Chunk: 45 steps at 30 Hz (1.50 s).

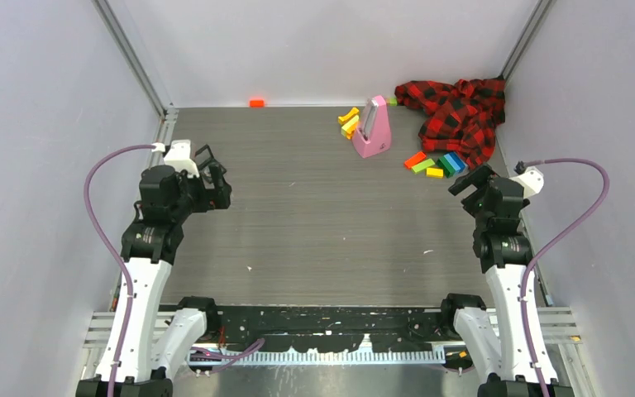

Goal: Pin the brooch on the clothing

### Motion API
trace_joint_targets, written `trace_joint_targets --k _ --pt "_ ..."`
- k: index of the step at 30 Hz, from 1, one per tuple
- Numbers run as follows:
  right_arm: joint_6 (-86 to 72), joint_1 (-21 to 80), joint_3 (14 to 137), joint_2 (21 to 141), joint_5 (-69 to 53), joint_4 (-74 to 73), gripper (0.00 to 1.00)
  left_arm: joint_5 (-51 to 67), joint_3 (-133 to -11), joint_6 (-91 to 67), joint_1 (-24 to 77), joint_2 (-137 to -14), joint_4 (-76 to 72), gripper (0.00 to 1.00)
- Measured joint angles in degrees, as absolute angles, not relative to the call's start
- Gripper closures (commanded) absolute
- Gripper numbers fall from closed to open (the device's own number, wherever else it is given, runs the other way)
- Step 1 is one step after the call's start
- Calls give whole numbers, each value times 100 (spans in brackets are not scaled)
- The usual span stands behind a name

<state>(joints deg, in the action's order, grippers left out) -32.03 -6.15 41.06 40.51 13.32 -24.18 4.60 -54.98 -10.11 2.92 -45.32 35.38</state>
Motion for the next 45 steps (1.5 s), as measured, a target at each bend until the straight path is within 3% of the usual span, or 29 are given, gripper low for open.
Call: trace_joint_targets --k 8,16,20,28,40,45 --pt "-3214 -615 4106 4431 1474 -2355 1 451 -5483 -1009 292 -4689 3538 0" --pt "-3183 -617 4346 5839 1433 -1964 2 366 -5428 -1017 292 -4705 3540 0" --pt "-3041 -644 5210 7185 1382 -1962 7 375 -5424 -1017 292 -4775 3542 0" --pt "-2687 -840 7498 9880 947 -2123 8 364 -5424 -1017 287 -4823 3544 0" --pt "-2438 -816 9196 11723 386 -2493 11 344 -5417 -1011 287 -4840 3544 2" --pt "-2613 -753 9360 11942 235 -2484 23 283 -5417 -1007 287 -4893 3546 2"
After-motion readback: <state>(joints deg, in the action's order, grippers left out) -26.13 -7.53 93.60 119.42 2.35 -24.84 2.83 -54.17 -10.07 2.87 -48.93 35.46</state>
